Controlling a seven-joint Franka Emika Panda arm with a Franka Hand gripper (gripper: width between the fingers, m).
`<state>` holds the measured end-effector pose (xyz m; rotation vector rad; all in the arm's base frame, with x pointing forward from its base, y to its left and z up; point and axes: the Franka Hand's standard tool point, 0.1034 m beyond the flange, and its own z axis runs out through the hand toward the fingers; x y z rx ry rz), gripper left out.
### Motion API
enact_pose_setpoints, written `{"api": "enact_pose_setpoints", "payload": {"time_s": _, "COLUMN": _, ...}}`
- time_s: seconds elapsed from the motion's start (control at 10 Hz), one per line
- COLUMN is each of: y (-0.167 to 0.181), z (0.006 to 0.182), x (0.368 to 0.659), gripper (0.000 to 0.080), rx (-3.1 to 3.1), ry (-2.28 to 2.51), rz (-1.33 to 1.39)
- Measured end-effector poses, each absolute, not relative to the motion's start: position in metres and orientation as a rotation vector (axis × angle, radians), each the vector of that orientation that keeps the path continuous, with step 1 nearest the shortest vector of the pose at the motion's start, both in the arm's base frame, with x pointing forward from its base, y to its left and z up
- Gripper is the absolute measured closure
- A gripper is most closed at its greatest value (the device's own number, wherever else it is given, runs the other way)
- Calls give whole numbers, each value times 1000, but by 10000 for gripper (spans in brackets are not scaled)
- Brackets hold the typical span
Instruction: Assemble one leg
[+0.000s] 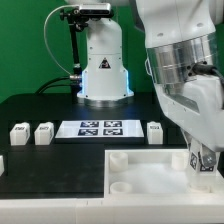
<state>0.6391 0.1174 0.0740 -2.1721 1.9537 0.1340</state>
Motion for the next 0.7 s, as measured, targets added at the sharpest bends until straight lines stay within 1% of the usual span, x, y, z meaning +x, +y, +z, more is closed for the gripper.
{"api": "enact_pose_setpoints", "payload": {"time_s": 0.1, "y": 117, "z": 74, "x": 639, "gripper": 504, "rx": -2241, "ry": 1872, "rz": 122}}
{"api": "enact_pose_setpoints", "payload": {"time_s": 0.2, "y": 118, "z": 74, "x": 639, "gripper": 394, "rx": -2328, "ry": 1771, "rz": 102}}
{"api": "enact_pose_setpoints", "payload": {"time_s": 0.3, "y": 121, "z": 76, "x": 640, "gripper": 256, "rx": -2552, "ry": 1467, "rz": 48}}
{"api": "enact_pose_setpoints", "payload": {"time_s": 0.4, "y": 127, "z": 77, "x": 640, "gripper": 182, "rx": -2702, "ry": 1211, "rz": 12}}
{"api": "enact_pose_setpoints", "payload": {"time_s": 0.5, "y": 125, "z": 76, "x": 640, "gripper": 182, "rx": -2737, "ry": 1124, "rz": 4}}
{"api": "enact_pose_setpoints", "payload": {"time_s": 0.6, "y": 124, "z": 76, "x": 640, "gripper": 155, "rx": -2787, "ry": 997, "rz": -9}}
{"api": "enact_pose_setpoints", "payload": {"time_s": 0.7, "y": 123, "z": 76, "x": 641, "gripper": 151, "rx": -2851, "ry": 806, "rz": -28}}
